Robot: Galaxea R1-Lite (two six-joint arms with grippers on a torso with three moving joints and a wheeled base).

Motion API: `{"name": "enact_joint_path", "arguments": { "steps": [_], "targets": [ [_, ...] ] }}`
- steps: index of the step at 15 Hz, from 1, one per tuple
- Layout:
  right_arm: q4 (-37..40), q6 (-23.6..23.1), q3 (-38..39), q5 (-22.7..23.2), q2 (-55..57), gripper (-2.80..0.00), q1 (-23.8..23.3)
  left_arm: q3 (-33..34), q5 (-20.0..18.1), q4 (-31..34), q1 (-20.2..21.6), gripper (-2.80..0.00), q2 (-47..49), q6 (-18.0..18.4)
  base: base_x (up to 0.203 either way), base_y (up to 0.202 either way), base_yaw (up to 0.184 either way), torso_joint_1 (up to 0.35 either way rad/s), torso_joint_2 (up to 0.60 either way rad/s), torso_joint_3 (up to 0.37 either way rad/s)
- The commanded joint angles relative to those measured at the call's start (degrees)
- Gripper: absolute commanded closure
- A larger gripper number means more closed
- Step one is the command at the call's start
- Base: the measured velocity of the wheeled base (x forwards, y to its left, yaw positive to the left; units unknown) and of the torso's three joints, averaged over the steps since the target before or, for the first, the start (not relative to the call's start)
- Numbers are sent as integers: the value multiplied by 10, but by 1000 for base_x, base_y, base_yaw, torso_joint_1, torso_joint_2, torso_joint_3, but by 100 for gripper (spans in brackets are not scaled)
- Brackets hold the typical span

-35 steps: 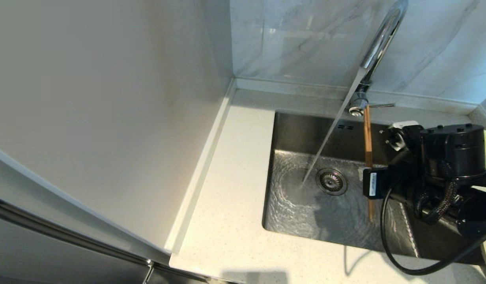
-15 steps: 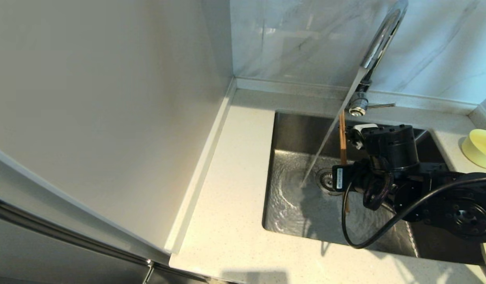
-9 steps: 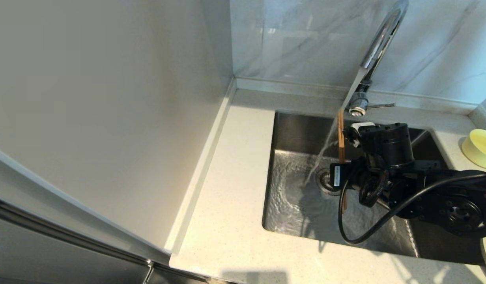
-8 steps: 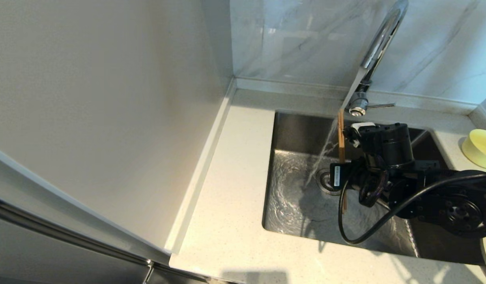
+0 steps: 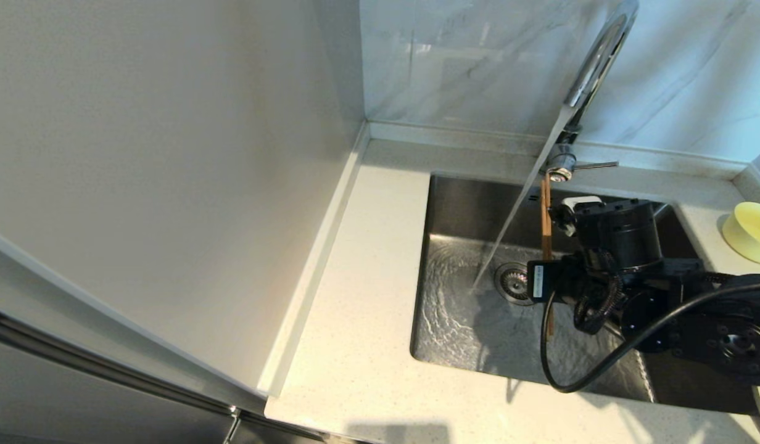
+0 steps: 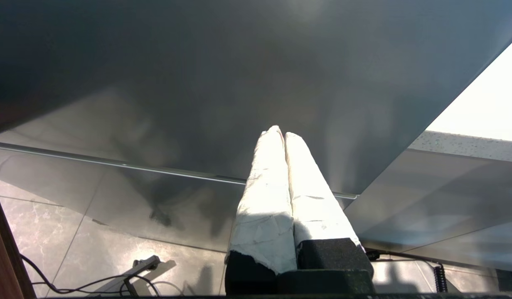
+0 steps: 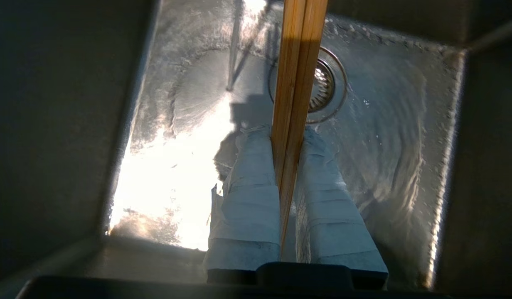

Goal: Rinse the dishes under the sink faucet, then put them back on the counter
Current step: Rinse the chopsticks, then place the chopsticks on the bowl

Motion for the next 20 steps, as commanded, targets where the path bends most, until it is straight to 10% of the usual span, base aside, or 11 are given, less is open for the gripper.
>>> {"name": "enact_joint_path", "arguments": {
  "steps": [1,8,14,20],
  "targets": [
    [4,0,21,-9,-44,0,-7,0,0,0,0,0,0,0,0,0,0,0,0,0],
    [89,-76,-16,-105,-270,0,-171,0,0,0,0,0,0,0,0,0,0,0,0,0],
    [103,-98,214,-107,-320,0,-199,0,0,0,0,0,0,0,0,0,0,0,0,0],
    [147,-134,104,-72,-351,0,-273,0,0,0,0,0,0,0,0,0,0,0,0,0]
  ]
}}
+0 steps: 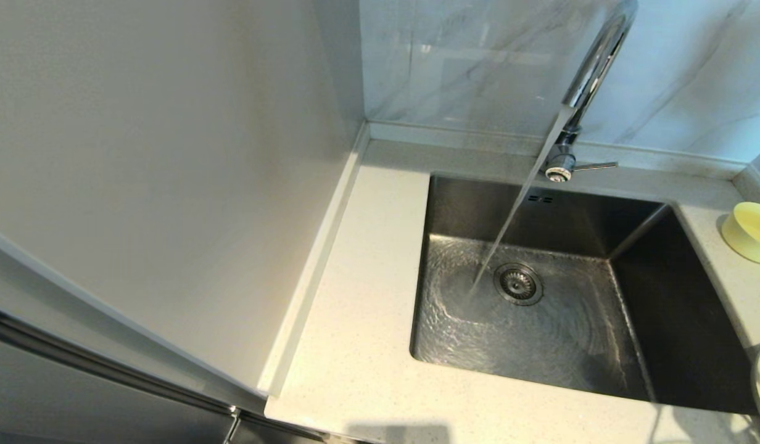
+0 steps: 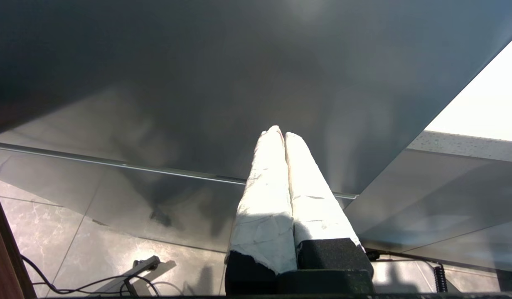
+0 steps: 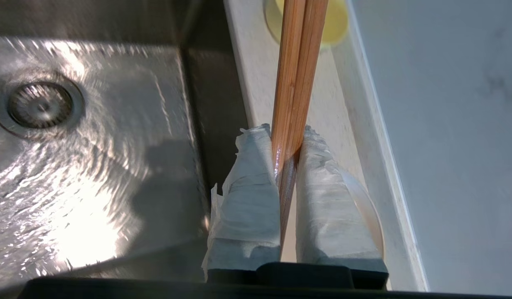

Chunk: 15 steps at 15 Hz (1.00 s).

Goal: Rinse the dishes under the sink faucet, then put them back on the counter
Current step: Place the chopsticks on the bowl

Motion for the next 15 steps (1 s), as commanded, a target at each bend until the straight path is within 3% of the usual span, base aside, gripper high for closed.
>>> {"name": "enact_joint_path", "arguments": {
  "steps": [1,5,9,11,13,15],
  "targets": [
    [1,-2,19,14,-5,0,-48,0,0,0,0,0,0,0,0,0,0,0,0,0],
    [18,-5,-49,36,-4,0,-91,0,0,0,0,0,0,0,0,0,0,0,0,0],
    [20,-6,100,113,22,0,-175,0,0,0,0,0,0,0,0,0,0,0,0,0],
    [21,-23,105,145,47,0,-217,0,0,0,0,0,0,0,0,0,0,0,0,0],
    [20,-82,17,173,87,0,-251,0,0,0,0,0,0,0,0,0,0,0,0,0],
    [20,-195,-90,204,128,0,-274,0,0,0,0,0,0,0,0,0,0,0,0,0]
  ]
}}
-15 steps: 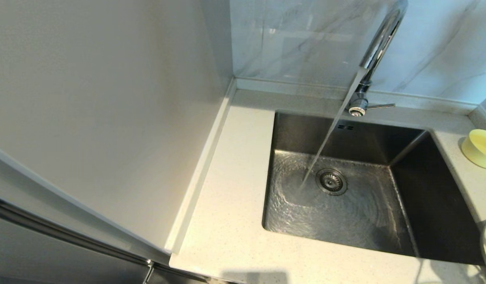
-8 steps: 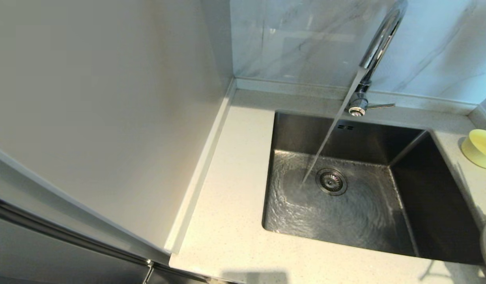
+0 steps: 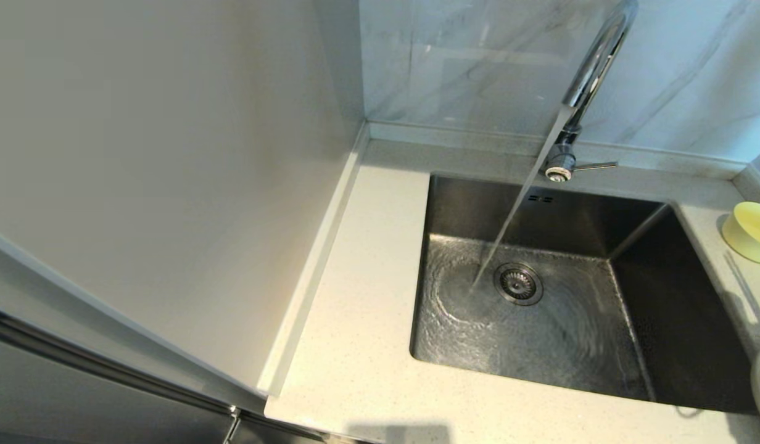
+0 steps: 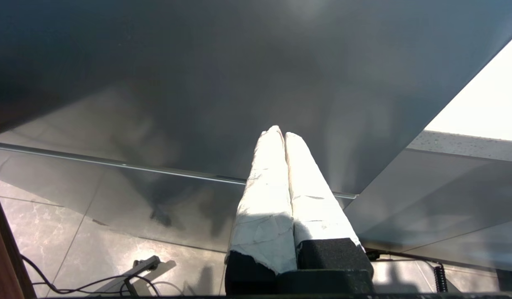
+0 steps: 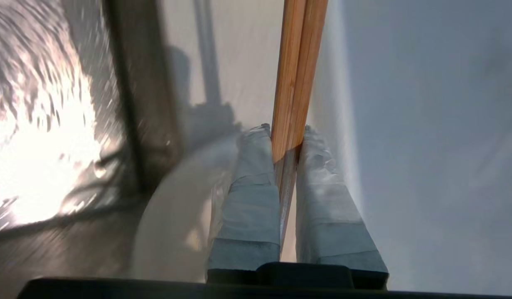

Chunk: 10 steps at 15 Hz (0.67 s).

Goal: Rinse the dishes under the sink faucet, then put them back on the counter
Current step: Place the chopsticks on the bowl

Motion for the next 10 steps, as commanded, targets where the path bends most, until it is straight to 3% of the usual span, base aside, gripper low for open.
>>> {"name": "enact_joint_path", "arguments": {
  "steps": [1,5,10],
  "targets": [
    [1,-78,-85,9,55,0,-14,0,0,0,0,0,0,0,0,0,0,0,0,0],
    [71,-182,-283,38,146,0,-16,0,0,0,0,0,0,0,0,0,0,0,0,0],
    [294,-227,-508,56,230,0,-21,0,0,0,0,0,0,0,0,0,0,0,0,0]
  ]
}}
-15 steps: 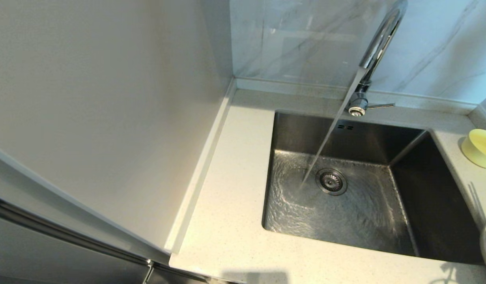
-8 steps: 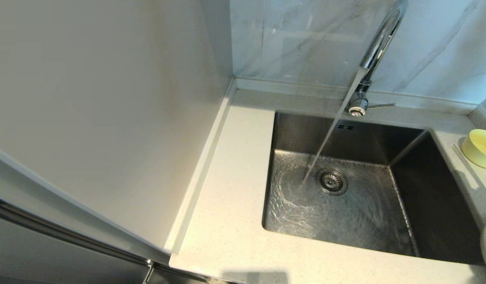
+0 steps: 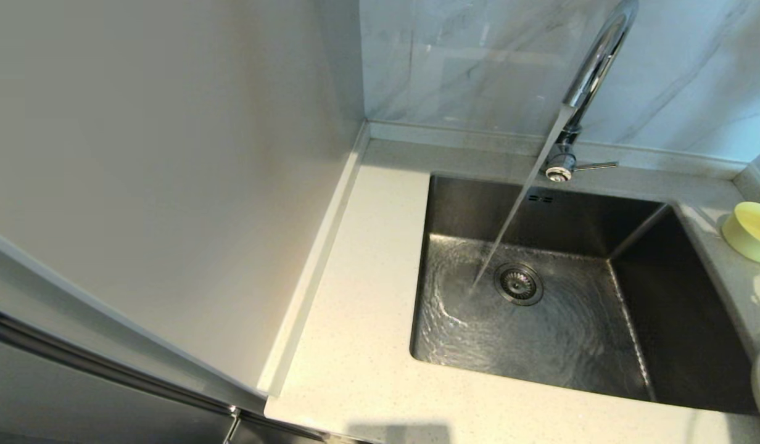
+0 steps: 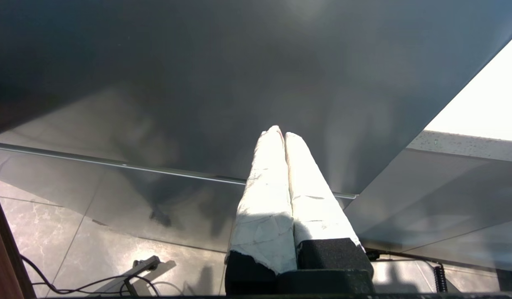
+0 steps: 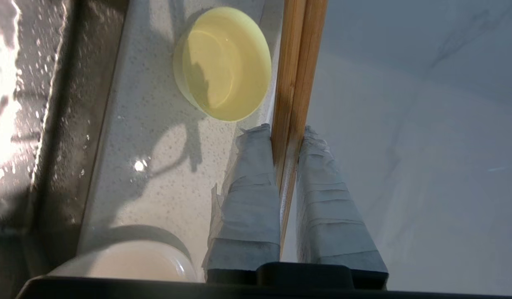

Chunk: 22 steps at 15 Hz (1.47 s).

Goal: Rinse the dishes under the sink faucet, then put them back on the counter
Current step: Place the chopsticks on the bowl

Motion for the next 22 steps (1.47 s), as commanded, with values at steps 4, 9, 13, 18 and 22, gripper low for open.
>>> {"name": "enact_joint_path", "arguments": {
  "steps": [4,9,13,18,22],
  "targets": [
    [80,-18,-111,-7,109,0,-27,0,0,0,0,0,0,0,0,0,0,0,0,0],
    [11,-46,-115,-3,147,0,-39,0,0,0,0,0,0,0,0,0,0,0,0,0],
    [-16,-44,-119,2,184,0,-42,0,0,0,0,0,0,0,0,0,0,0,0,0],
    [-17,-2,-115,6,208,0,-47,0,0,0,0,0,0,0,0,0,0,0,0,0],
    [-17,-6,-109,1,217,0,-47,0,0,0,0,0,0,0,0,0,0,0,0,0]
  ]
}}
